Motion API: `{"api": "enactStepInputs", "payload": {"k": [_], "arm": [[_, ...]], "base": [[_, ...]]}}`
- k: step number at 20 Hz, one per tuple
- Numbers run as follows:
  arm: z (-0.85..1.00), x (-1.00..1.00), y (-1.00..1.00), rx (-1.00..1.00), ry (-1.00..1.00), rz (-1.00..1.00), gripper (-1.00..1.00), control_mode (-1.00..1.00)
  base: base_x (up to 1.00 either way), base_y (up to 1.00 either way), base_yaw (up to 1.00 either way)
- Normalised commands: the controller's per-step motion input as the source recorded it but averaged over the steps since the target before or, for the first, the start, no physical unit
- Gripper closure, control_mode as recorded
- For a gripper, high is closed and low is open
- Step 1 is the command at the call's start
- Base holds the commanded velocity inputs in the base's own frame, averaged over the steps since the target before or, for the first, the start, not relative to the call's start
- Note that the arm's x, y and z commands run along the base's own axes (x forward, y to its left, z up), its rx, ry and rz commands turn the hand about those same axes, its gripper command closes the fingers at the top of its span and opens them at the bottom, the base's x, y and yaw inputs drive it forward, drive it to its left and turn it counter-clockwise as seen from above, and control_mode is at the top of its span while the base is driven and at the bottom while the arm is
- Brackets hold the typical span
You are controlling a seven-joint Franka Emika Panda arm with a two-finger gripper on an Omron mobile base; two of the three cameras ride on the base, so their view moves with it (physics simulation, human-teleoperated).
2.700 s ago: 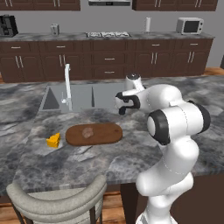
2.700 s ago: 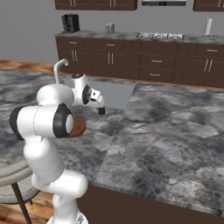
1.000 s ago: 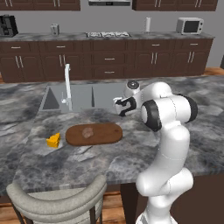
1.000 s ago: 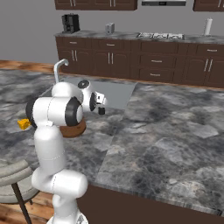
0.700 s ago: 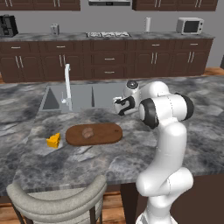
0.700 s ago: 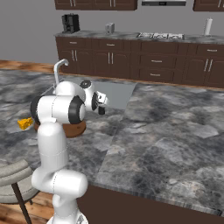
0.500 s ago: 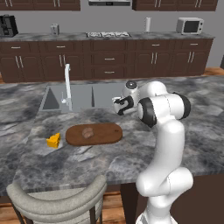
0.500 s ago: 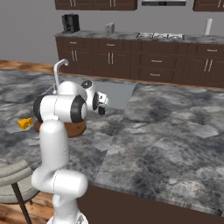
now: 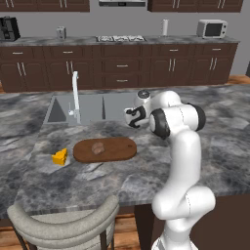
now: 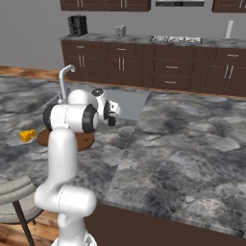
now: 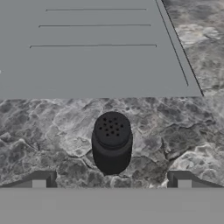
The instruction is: Retrieve the reheated potato from the microwave, then place the potato, cheese, and condiment on the cutting board.
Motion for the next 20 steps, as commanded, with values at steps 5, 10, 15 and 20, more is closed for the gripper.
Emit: {"api": "enactStepInputs", "payload": {"k": [5, 10, 15, 20], "arm": [[-0.19, 0.22, 0.00, 0.00, 0.03, 0.00, -1.00, -1.00], [-0.15, 0.13, 0.00, 0.00, 0.00, 0.00, -1.00, -1.00], [-0.11, 0.05, 0.00, 0.00, 0.00, 0.00, -1.00, -1.00], [-0.09, 0.06, -0.05, 0.00, 0.00, 0.00, -1.00, -1.00]], "base": [[0.00, 0.00, 0.00], [0.00, 0.00, 0.00], [0.00, 0.00, 0.00], [0.00, 0.00, 0.00]]}}
